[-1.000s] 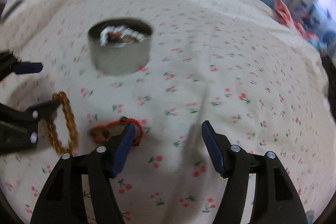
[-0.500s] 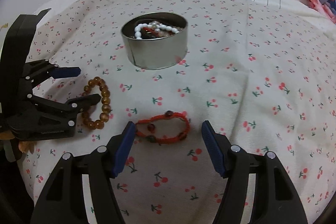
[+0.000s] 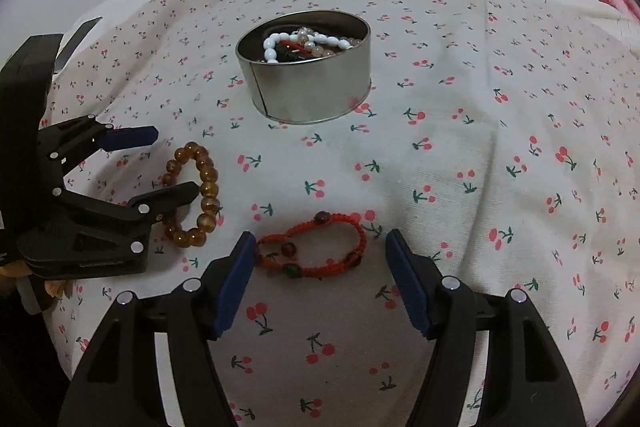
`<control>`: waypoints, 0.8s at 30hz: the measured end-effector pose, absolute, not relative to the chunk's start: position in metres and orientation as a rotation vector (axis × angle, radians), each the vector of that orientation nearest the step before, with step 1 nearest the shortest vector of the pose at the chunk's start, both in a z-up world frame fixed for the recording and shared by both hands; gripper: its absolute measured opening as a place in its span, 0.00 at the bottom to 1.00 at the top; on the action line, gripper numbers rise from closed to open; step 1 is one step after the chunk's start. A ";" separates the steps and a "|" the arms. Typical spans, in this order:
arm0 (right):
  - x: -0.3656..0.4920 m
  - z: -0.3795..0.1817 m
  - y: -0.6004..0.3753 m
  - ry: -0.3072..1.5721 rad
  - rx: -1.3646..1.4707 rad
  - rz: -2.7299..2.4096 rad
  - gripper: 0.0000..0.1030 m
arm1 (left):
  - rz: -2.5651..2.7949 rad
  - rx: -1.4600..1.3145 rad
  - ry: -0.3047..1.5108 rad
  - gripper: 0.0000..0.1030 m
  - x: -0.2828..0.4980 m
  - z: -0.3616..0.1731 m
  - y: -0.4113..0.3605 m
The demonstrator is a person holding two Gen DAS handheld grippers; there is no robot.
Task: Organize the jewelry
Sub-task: 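Move both open tools to the amber bead and red string bracelets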
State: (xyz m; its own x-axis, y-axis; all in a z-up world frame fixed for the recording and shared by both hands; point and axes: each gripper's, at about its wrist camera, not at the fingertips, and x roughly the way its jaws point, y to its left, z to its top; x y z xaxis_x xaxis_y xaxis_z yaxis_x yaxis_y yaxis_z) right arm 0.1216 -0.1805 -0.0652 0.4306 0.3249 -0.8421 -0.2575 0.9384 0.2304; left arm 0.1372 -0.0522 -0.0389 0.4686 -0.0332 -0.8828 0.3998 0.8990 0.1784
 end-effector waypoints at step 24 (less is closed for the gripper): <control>0.122 -0.066 -0.183 1.072 0.055 0.368 0.65 | -0.381 0.482 0.970 0.74 0.118 -0.037 -0.066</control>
